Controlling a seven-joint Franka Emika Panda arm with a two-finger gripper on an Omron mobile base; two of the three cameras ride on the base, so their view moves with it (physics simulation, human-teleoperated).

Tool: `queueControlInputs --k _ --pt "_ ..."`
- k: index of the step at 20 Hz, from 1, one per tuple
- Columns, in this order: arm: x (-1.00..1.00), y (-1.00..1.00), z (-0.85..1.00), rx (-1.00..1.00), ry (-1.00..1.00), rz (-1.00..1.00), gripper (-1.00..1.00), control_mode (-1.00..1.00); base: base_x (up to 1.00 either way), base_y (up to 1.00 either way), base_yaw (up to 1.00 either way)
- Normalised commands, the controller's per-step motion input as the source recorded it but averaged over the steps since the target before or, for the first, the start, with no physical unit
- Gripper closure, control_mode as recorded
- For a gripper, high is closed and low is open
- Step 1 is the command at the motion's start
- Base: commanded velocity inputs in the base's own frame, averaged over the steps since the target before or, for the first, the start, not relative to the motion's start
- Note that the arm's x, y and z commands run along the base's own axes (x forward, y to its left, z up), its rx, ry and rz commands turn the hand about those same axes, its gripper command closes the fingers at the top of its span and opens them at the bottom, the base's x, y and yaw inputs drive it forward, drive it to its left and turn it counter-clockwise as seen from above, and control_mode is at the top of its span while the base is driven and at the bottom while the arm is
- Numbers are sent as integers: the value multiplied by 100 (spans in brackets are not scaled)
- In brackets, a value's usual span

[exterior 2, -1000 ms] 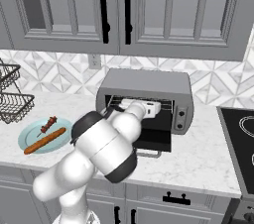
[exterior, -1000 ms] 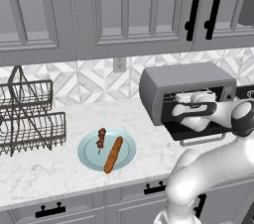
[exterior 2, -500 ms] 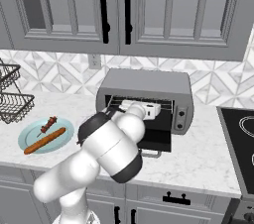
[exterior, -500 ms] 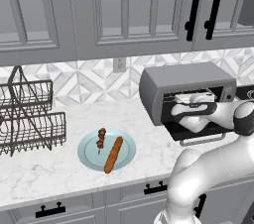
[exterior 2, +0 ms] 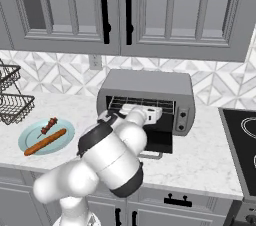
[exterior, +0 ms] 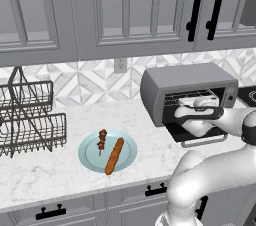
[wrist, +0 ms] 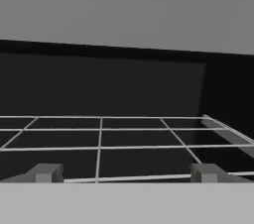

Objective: Pick up the kebab skewer and baguette bread, and place them inside the toaster oven. Close the toaster oven door and start by setting the timer.

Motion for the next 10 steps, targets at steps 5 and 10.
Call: queueControlInputs --k 5,10 --pt "-73 -7 -58 -14 4 0 -100 -100 0 0 0" --pt "-67 -5 -59 -15 8 0 -100 -100 0 0 0"
